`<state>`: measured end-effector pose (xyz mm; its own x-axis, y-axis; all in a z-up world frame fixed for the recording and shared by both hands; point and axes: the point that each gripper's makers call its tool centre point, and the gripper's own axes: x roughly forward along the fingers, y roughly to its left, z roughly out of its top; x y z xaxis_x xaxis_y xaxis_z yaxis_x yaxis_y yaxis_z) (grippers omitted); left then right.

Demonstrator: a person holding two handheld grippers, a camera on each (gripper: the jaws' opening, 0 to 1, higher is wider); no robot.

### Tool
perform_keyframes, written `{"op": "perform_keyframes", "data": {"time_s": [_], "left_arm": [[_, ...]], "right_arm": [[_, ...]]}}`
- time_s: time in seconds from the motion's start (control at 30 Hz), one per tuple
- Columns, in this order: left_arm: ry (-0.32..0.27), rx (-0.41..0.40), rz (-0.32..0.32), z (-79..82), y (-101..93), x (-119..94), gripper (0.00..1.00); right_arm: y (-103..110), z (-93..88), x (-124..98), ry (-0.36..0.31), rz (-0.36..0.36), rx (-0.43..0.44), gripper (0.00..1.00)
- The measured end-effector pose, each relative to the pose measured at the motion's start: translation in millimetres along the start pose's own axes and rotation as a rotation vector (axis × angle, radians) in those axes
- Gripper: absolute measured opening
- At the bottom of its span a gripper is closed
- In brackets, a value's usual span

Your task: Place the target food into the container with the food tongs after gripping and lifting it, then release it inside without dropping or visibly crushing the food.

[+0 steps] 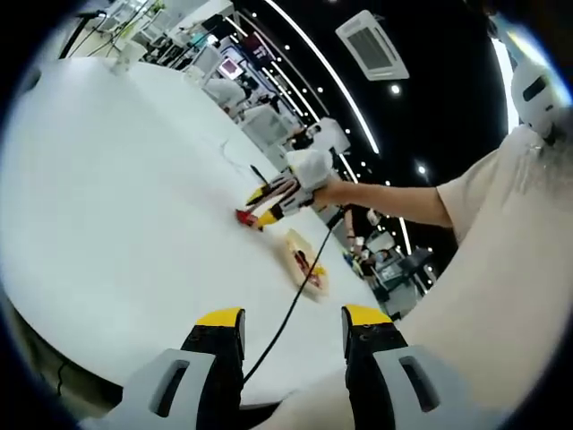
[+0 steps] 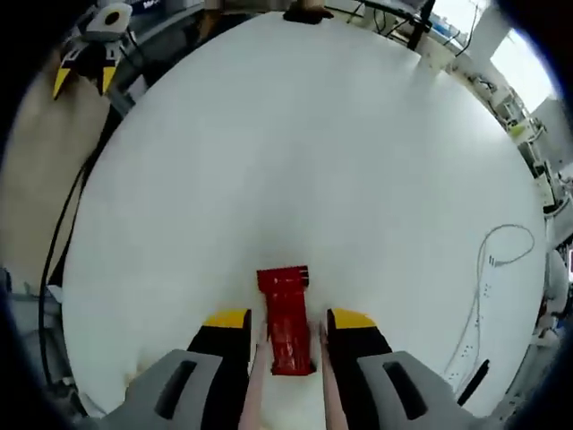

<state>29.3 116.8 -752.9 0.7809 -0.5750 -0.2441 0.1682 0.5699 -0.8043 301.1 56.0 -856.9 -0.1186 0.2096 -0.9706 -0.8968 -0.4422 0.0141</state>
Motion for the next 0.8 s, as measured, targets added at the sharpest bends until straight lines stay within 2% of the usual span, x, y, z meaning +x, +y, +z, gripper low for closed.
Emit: {"op": "perform_keyframes", "data": {"time_s": [0.03, 0.1, 0.27, 0.5, 0.8], "left_arm": [[0.0, 0.0, 0.001, 0.4, 0.4, 0, 0.42], [-0.002, -0.001, 0.003, 1.3, 1.2, -1, 0.42], [-0.006, 0.0, 0.014, 3.2, 4.7, -6, 0.42], [-0.013, -0.004, 0.022, 4.4, 7.6, -6, 0.42], [-0.002, -0.002, 0.005, 2.5, 4.3, -1, 0.42]], "right_arm": [[-1, 5.3, 0, -0.018, -0.002, -0.007, 0.37], [-5, 5.8, 1, 0.021, -0.016, -0.032, 0.34], [-4, 7.4, 2, 0.035, -0.007, -0.047, 0.34], [-3, -3.2, -3, 0.0, -0.002, -0.018, 0.35], [-10, -22.0, -8, 0.008, -0.072, 0.057, 0.33]]}}
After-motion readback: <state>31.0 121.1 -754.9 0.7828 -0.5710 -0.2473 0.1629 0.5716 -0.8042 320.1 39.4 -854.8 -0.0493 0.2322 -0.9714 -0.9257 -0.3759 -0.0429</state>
